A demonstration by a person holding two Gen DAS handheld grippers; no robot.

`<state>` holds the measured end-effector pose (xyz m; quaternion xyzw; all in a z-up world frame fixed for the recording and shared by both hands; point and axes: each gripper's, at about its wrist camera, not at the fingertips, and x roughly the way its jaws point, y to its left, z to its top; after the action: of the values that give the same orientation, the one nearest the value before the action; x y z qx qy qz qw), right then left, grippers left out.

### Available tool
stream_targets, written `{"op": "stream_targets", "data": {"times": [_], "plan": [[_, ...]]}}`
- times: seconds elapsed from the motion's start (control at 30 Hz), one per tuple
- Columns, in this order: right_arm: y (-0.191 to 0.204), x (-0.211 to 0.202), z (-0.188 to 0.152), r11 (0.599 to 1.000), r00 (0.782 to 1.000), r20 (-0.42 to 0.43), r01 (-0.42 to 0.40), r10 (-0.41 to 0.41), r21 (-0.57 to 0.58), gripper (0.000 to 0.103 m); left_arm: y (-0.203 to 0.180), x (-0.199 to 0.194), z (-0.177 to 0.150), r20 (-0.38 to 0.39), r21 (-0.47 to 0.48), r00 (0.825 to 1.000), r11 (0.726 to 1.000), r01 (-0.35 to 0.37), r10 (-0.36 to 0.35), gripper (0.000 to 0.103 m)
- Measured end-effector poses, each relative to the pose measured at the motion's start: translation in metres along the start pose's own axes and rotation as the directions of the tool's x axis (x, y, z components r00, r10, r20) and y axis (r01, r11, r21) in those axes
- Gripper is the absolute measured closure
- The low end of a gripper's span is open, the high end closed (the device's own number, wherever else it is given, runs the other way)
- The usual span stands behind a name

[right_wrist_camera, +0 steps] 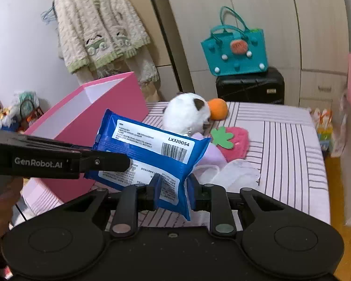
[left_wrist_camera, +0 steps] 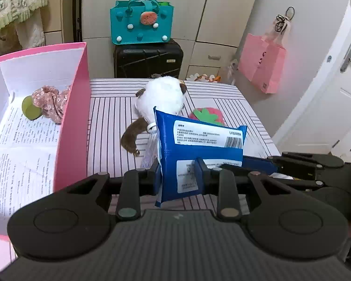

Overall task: Organize soft objects
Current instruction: 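Grasp the blue wet-wipes packet with the left gripper while the right gripper grips its other end, then carry the held blue packet with both grippers over the pink box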

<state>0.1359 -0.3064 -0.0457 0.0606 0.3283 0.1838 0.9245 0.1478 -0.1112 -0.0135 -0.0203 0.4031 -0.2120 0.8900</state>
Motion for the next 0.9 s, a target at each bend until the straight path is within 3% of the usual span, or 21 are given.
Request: {"op": "stream_targets", "data": {"times": [0.27, 0.5, 0.63, 0.9], "plan": [[0.028, -0.023, -0.007, 0.996, 0.999, -0.017, 0.030, -0.032, -0.083, 0.069, 0.009, -0.022, -0.019, -0.054, -0.007, 0.996, 0.997, 0.073, -0.073, 0.075], [0.046, -0.036, -0.016, 0.996, 0.994, -0.105, 0.011, -0.021, -0.092, 0.067, 0.020, -0.044, -0.040, -0.137, -0.024, 0.978, 0.987, 0.156, -0.158, 0.075], [0.062, -0.045, -0.019, 0.993, 0.992, -0.126, -0.004, -0.011, -0.116, 0.067, 0.020, -0.064, -0.050, -0.133, 0.013, 0.979, 0.987, 0.160, -0.157, 0.075], [0.086, -0.046, -0.012, 0.991, 0.969, -0.231, -0.106, 0.085, -0.080, 0.063, 0.041, -0.097, -0.057, -0.202, 0.019, 0.958, 0.977, 0.211, -0.203, 0.075]]}}
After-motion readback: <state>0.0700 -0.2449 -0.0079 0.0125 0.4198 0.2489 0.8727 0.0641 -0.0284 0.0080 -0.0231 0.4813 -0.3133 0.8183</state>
